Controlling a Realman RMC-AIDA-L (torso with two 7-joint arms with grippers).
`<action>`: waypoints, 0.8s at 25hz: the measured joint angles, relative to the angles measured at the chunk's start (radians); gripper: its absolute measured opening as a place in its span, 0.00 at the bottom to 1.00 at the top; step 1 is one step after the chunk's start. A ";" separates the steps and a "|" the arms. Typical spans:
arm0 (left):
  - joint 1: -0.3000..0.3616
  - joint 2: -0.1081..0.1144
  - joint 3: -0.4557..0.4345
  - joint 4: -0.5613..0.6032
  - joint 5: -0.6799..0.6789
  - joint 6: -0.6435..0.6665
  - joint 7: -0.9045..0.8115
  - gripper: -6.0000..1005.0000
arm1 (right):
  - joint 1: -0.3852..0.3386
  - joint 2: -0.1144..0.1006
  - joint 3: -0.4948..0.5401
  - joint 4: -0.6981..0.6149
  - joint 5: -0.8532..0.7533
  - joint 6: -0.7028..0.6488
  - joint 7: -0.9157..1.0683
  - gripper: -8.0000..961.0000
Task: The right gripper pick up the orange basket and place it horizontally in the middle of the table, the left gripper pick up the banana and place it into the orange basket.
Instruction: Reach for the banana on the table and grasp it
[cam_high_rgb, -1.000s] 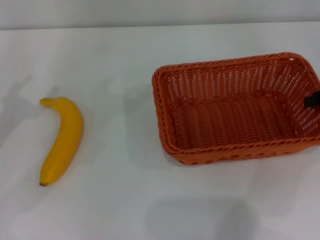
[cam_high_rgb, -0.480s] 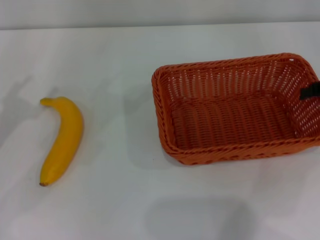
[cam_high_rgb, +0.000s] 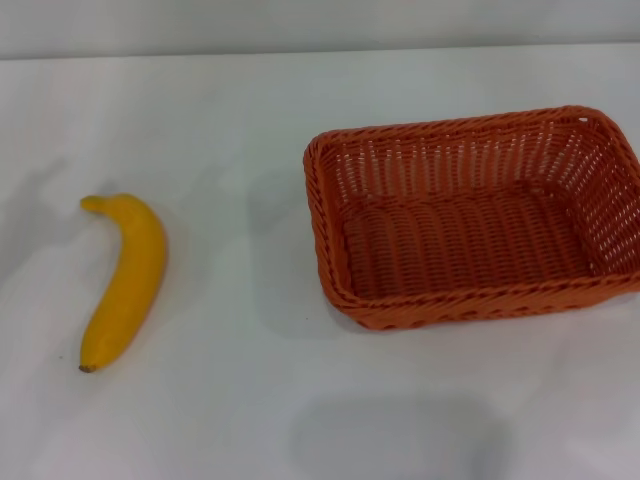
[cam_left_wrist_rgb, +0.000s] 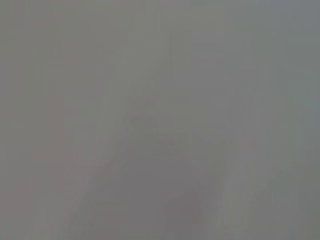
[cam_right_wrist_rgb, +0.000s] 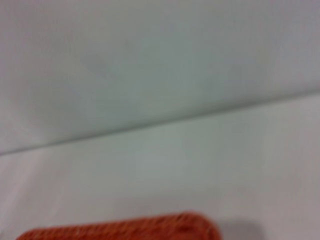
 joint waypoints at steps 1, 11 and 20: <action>0.001 -0.001 -0.001 -0.035 0.037 0.003 -0.060 0.79 | 0.000 -0.007 0.027 -0.001 0.001 -0.003 -0.032 0.70; -0.148 0.052 -0.013 -0.423 0.561 -0.114 -0.879 0.79 | -0.026 -0.001 0.232 -0.010 0.042 -0.121 -0.393 0.70; -0.428 0.130 0.015 -0.429 1.110 -0.378 -1.214 0.78 | -0.118 0.026 0.240 -0.011 0.182 -0.304 -0.600 0.70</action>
